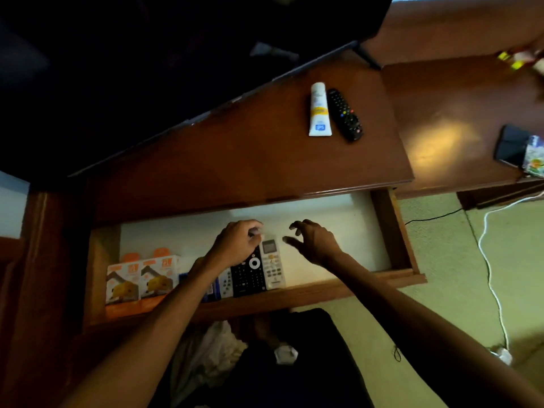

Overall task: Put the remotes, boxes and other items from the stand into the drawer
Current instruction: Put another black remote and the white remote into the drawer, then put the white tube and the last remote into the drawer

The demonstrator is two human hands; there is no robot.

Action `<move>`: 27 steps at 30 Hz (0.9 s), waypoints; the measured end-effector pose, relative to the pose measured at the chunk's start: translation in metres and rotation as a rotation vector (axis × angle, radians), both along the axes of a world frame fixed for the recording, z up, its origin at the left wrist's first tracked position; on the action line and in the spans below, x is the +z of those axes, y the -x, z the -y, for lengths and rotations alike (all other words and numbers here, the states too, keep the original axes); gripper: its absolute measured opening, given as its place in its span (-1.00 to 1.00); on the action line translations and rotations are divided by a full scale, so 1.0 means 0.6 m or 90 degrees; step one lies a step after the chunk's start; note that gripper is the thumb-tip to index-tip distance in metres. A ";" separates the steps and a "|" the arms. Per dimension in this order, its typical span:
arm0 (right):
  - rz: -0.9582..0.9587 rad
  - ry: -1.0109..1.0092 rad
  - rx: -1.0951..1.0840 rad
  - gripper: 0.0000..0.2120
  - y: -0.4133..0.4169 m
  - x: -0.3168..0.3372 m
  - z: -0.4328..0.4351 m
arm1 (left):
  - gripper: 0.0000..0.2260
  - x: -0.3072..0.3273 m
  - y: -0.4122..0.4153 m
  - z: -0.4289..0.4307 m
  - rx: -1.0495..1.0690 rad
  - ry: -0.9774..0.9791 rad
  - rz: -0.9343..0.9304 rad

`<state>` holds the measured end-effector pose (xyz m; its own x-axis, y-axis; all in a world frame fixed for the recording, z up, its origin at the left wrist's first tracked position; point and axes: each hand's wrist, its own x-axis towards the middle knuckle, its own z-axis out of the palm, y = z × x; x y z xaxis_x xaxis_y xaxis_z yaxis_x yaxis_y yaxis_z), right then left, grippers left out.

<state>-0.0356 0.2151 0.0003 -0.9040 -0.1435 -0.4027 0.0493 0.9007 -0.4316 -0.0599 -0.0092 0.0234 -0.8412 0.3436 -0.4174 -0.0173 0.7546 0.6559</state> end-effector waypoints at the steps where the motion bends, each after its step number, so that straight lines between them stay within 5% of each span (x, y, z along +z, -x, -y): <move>1: -0.031 0.016 -0.037 -0.56 0.014 0.015 -0.015 | -0.76 0.014 0.012 -0.009 0.003 -0.011 -0.018; 7: -0.170 0.073 -0.207 -0.76 0.137 0.096 -0.126 | -0.81 0.088 0.139 -0.112 0.072 -0.094 -0.096; 15: -0.166 0.088 -0.249 -0.61 0.333 0.144 -0.272 | -0.63 0.094 0.339 -0.296 0.195 -0.071 -0.086; 27: -0.007 0.049 -0.104 -0.13 0.472 0.085 -0.300 | -0.28 0.045 0.475 -0.404 0.259 -0.040 -0.067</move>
<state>-0.3189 0.3954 0.0510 -0.9222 -0.0253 -0.3858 0.1864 0.8452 -0.5009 -0.3450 0.2331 0.0504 -0.9505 -0.0040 -0.3107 -0.2363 0.6585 0.7145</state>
